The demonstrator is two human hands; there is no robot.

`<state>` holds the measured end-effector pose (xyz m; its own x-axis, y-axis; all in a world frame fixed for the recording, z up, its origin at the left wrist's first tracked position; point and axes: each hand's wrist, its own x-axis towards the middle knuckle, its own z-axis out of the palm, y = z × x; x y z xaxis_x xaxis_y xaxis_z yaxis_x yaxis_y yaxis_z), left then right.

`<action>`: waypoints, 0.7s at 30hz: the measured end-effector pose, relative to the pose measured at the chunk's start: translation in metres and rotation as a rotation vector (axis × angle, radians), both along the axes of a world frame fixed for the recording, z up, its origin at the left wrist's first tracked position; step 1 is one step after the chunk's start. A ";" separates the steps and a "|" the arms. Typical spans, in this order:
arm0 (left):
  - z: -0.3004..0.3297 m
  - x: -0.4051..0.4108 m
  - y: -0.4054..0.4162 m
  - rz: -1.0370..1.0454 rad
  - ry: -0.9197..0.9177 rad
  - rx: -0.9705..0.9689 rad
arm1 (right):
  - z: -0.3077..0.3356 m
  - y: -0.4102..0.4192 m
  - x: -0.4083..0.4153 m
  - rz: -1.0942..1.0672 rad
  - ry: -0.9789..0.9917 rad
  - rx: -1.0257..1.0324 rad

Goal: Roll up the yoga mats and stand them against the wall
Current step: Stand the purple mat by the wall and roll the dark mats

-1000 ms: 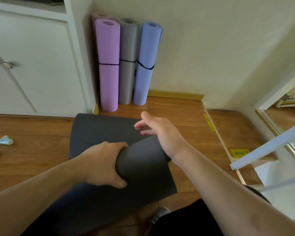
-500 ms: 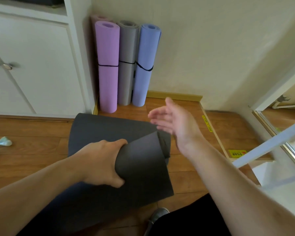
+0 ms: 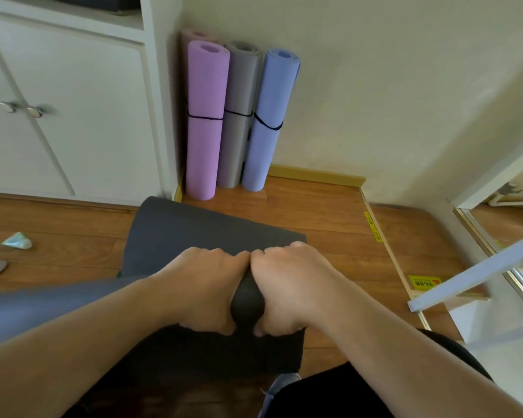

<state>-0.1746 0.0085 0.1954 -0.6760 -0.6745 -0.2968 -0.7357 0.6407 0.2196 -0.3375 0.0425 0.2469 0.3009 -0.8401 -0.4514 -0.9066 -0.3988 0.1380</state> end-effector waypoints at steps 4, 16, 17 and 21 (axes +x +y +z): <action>-0.001 0.004 -0.002 0.061 0.052 -0.037 | -0.013 -0.006 -0.003 0.031 -0.043 -0.135; 0.016 0.057 -0.034 0.156 -0.041 -0.079 | 0.013 -0.008 -0.102 -0.303 -0.127 -0.209; 0.012 0.053 -0.033 0.149 -0.042 -0.107 | 0.011 -0.007 -0.103 -0.311 -0.135 -0.207; 0.004 0.047 -0.031 0.147 -0.052 -0.231 | 0.008 -0.003 -0.106 -0.320 -0.157 -0.200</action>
